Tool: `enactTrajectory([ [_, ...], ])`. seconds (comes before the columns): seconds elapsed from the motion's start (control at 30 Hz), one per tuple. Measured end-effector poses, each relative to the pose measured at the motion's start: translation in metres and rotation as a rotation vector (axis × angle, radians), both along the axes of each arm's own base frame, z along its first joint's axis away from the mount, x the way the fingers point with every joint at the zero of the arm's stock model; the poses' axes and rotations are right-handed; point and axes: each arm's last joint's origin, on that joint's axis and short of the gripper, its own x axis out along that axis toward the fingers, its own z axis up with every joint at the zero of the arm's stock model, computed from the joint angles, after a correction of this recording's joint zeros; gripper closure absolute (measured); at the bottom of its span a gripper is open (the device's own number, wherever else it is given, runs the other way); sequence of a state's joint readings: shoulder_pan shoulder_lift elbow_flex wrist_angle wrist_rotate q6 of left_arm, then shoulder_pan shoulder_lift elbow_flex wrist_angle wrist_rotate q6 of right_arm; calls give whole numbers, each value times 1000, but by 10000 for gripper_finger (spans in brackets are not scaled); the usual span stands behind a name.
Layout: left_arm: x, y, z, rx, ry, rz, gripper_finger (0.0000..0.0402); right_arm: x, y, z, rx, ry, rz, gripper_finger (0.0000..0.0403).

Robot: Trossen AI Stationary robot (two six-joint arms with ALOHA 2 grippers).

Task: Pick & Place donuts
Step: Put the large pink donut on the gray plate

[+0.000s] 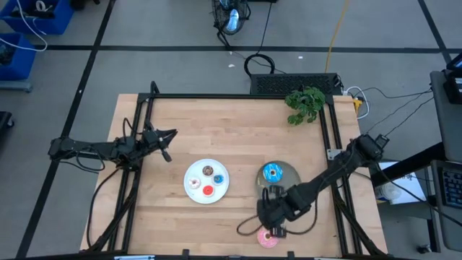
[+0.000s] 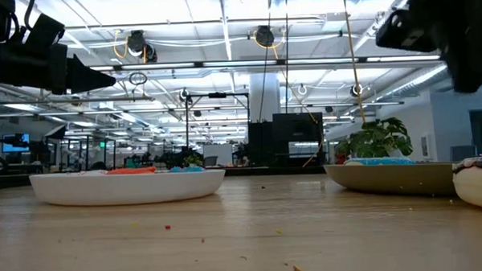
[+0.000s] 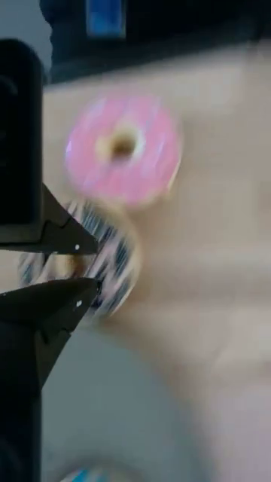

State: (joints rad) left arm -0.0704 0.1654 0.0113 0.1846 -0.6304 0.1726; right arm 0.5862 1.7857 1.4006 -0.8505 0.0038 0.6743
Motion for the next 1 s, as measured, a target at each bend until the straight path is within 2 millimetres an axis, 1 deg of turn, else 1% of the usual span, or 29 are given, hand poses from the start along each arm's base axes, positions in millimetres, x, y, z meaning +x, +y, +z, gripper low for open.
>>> enactTrajectory([
  [0.1, 0, 0, 0, 1, 1, 0, 360, 6, 16, -1, 57, -99, 57, 373],
  [0.17, 0, 0, 0, 0, 0, 0, 360, 7, 22, -4, 57, -101, 69, 391],
  [0.23, 0, 0, 0, 0, -3, 0, 360, 5, 26, -7, -9, -59, 80, 399],
  [0.3, 0, 0, 1, -4, -8, 0, 360, 5, 30, -10, -78, -17, 89, 398],
  [0.37, 0, 0, 1, -9, -13, 0, 360, 10, 37, -8, -128, -16, 125, 400],
  [0.47, 0, 0, 1, -13, -16, -1, 360, 20, 47, -8, -165, -6, 211, 402],
  [0.6, 0, 0, 1, -16, -19, -1, 360, 33, 57, -9, -181, 6, 272, 402],
  [0.67, 0, 0, 1, -17, -17, -1, 360, 35, 58, -7, -159, 6, 276, 400],
  [0.83, 0, 0, 0, -17, -8, -1, 360, 43, 61, -3, -7, -17, 274, 402],
  [0.93, 0, 0, 0, -17, -7, -1, 360, 44, 63, -2, 7, -38, 323, 399],
  [1.0, 0, 0, 0, -14, -5, -1, 360, 44, 63, -3, 3, -40, 341, 389],
])
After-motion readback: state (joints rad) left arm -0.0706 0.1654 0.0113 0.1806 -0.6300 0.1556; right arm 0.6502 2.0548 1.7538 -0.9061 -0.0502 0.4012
